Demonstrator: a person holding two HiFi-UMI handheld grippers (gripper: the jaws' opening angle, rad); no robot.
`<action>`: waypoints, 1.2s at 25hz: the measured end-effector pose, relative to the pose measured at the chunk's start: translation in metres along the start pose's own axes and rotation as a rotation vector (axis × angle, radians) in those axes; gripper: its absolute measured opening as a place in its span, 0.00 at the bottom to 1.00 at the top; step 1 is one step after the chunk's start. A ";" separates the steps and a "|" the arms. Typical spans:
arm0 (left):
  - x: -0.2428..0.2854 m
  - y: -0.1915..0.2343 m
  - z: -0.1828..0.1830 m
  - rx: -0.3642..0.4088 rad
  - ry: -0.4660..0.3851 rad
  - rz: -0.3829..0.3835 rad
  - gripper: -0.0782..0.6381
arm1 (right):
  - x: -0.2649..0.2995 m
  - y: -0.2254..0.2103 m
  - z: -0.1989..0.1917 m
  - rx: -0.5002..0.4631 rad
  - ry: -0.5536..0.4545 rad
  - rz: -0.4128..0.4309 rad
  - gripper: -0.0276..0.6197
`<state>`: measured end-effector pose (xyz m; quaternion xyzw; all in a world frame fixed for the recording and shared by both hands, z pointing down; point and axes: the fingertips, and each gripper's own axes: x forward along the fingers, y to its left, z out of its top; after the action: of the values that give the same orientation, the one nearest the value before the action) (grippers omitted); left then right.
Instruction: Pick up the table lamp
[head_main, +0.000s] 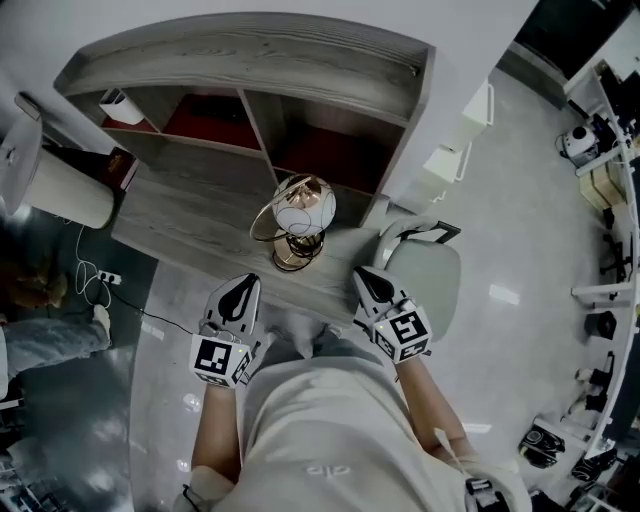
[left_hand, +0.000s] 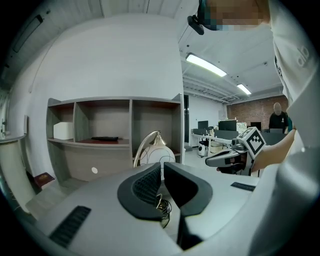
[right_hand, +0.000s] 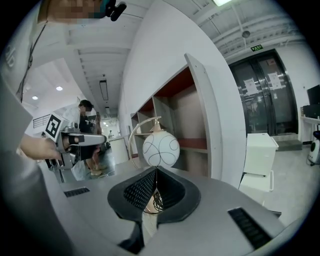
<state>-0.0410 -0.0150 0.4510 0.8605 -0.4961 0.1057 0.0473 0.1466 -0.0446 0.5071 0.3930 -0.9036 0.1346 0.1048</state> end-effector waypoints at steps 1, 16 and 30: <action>0.005 0.002 0.001 0.007 0.000 0.002 0.14 | 0.001 -0.004 0.001 0.003 -0.002 -0.004 0.09; 0.072 0.044 0.027 0.110 0.020 -0.112 0.23 | 0.022 -0.024 0.004 0.065 -0.020 -0.158 0.09; 0.116 0.049 0.025 0.152 0.037 -0.309 0.23 | 0.020 -0.016 -0.004 0.118 -0.014 -0.344 0.09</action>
<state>-0.0233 -0.1421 0.4521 0.9255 -0.3475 0.1501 0.0067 0.1452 -0.0673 0.5190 0.5481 -0.8143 0.1648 0.0967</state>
